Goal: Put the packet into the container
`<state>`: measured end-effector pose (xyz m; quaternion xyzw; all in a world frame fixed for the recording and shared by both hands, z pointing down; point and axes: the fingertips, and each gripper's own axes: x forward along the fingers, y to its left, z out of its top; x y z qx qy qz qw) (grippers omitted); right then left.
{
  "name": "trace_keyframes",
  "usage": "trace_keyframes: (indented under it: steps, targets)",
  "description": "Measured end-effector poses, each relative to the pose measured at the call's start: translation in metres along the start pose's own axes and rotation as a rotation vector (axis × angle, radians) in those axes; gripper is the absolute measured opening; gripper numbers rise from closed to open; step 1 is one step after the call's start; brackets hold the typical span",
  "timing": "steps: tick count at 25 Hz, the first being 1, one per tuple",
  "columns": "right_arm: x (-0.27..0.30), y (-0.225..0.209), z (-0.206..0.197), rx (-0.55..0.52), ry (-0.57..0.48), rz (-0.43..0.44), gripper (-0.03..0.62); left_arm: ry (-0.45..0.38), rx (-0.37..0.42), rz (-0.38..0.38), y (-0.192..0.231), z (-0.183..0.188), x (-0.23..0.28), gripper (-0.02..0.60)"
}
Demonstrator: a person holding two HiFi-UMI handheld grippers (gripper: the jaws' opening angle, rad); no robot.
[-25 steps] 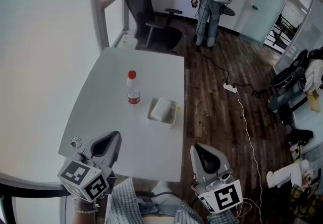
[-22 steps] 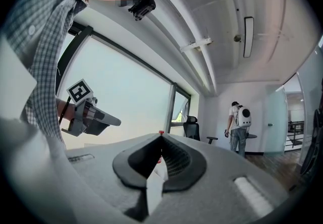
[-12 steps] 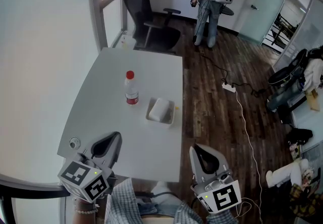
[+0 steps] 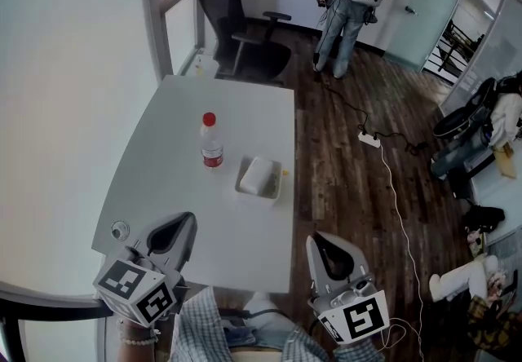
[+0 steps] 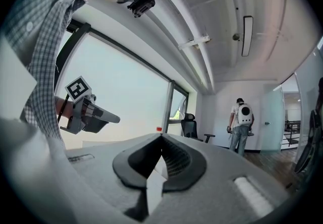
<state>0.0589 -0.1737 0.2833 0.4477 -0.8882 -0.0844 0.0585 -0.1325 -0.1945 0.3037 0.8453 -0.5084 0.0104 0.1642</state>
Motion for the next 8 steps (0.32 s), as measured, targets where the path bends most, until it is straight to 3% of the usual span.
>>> trace_keyframes:
  steps: [8]
  targets:
    - [-0.0043, -0.0072, 0.0014, -0.004, 0.005, -0.017, -0.003, 0.005, 0.002, -0.009, -0.0046, -0.0005, 0.0006, 0.005]
